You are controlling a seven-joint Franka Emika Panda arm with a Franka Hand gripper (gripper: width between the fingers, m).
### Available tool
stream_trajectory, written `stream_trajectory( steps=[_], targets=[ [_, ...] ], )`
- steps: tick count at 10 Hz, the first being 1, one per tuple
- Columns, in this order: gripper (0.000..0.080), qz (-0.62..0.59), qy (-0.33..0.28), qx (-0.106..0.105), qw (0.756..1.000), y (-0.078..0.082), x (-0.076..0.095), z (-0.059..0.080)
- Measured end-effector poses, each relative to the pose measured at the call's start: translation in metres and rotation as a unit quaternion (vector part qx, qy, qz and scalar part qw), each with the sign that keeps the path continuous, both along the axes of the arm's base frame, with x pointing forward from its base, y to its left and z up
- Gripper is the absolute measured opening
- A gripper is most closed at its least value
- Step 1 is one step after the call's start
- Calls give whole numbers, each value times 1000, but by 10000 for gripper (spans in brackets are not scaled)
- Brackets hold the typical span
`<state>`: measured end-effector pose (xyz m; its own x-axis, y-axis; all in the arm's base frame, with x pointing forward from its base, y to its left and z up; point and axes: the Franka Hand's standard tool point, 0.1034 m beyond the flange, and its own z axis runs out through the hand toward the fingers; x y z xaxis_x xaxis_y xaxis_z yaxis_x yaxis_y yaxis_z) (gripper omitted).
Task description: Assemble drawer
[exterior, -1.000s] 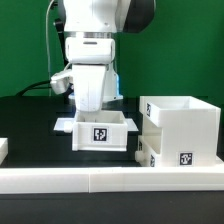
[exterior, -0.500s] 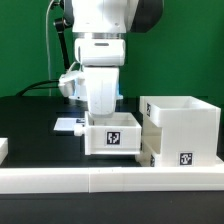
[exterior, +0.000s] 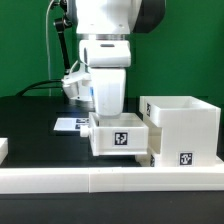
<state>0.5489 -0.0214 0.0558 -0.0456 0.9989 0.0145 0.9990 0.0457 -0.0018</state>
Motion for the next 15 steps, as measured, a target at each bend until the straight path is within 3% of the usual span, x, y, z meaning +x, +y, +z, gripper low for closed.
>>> stream_trajectory(
  steps=[15],
  targets=[
    [41, 4, 3, 2, 1000, 11, 1, 0]
  ],
)
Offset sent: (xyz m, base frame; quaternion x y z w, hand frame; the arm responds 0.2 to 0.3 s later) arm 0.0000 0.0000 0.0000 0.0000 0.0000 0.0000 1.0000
